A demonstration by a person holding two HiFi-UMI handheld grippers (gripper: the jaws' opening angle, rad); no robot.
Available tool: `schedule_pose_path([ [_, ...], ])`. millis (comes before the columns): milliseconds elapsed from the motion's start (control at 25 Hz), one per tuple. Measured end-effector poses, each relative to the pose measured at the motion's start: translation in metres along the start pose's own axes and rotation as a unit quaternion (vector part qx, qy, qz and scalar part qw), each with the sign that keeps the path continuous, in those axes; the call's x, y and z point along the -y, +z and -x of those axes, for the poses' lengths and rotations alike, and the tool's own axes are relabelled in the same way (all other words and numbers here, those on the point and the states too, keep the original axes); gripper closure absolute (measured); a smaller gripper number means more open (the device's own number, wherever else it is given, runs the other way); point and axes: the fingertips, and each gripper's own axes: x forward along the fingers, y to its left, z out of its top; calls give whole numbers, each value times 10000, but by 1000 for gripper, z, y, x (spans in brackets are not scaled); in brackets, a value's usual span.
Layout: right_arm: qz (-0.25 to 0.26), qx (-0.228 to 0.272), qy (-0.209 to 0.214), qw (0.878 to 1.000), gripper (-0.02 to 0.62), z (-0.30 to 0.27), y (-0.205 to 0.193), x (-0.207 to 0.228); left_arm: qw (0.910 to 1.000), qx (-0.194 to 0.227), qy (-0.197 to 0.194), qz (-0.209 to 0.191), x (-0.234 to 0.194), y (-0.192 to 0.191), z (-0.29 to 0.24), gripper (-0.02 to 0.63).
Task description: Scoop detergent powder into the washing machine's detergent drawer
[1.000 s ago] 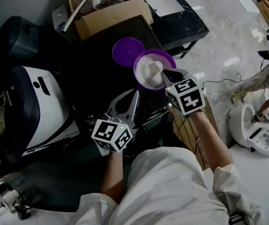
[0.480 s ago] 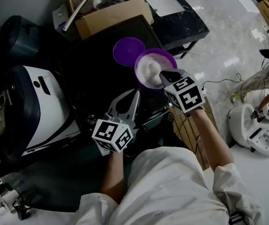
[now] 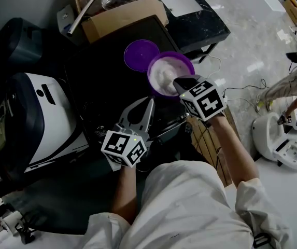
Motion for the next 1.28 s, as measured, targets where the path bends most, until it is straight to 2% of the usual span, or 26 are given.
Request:
schedule_pose_path([
  [600,-231,-144,573,9980,584,3,-4,-17,10000,0,-10,-23,2,0,5,588],
  [1040,-380,27,834,9958,582,13,-2,-34,10000,13,-3,-53,2,0,8,588],
  [1280,-975,178,1086,9891,578,16,-3,-37,10000,29,-17,-60,2,1,10,586],
])
